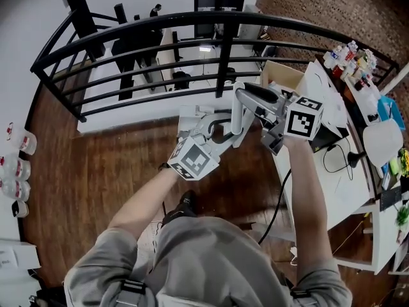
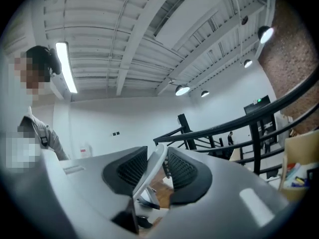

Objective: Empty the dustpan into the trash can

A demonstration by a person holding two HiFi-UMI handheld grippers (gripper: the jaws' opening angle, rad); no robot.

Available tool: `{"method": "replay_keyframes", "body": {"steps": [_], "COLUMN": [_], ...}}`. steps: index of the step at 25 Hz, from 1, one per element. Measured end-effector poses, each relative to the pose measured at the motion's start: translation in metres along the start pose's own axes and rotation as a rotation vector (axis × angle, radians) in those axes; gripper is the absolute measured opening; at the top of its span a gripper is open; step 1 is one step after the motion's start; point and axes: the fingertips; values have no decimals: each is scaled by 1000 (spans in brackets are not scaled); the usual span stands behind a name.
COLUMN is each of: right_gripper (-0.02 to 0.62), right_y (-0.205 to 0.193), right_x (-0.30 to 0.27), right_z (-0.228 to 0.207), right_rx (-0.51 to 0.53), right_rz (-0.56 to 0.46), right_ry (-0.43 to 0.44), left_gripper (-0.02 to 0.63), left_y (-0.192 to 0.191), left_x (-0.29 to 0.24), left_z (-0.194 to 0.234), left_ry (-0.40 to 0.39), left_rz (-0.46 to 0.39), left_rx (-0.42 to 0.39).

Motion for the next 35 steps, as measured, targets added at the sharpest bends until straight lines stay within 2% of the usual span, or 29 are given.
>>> {"method": "replay_keyframes", "body": {"steps": [1, 3, 5, 11, 16, 20, 24, 27, 35], "right_gripper": [114, 165, 166, 166, 166, 166, 158, 143, 97], "right_y": [2, 7, 14, 8, -2, -12, -23, -28, -50], "right_x": [3, 10, 18, 29, 19, 1, -28, -56, -154], "right_z": [1, 5, 10, 9, -5, -14, -29, -44, -63], "right_rx": [32, 62, 59, 70, 89, 78, 61, 63, 54], "right_rz": [-11, -39, -77, -103, -90, -70, -38, -13, 80], "right_ry": [-13, -20, -17, -77, -145, -156, -142, -134, -94], "left_gripper": [118, 116, 114, 106, 104, 104, 104, 104, 106], "left_y": [0, -1, -6, -31, -49, -65, -82, -100, -195], "left_x": [-1, -1, -1, 2, 26, 64, 112, 137, 215], "left_z": [3, 16, 36, 136, 227, 273, 305, 314, 301], "left_ry": [12, 46, 76, 192, 355, 458, 552, 578, 666], "left_rz": [3, 8, 13, 69, 107, 179, 245, 280, 377], "left_rx": [-3, 1, 16, 56, 188, 279, 344, 364, 431]}}
Point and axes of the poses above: the fingertips, and each gripper's own axes: x backward along the fingers, z to its left, y out of its top, and after that the axes turned 8 degrees about -x, right-handed
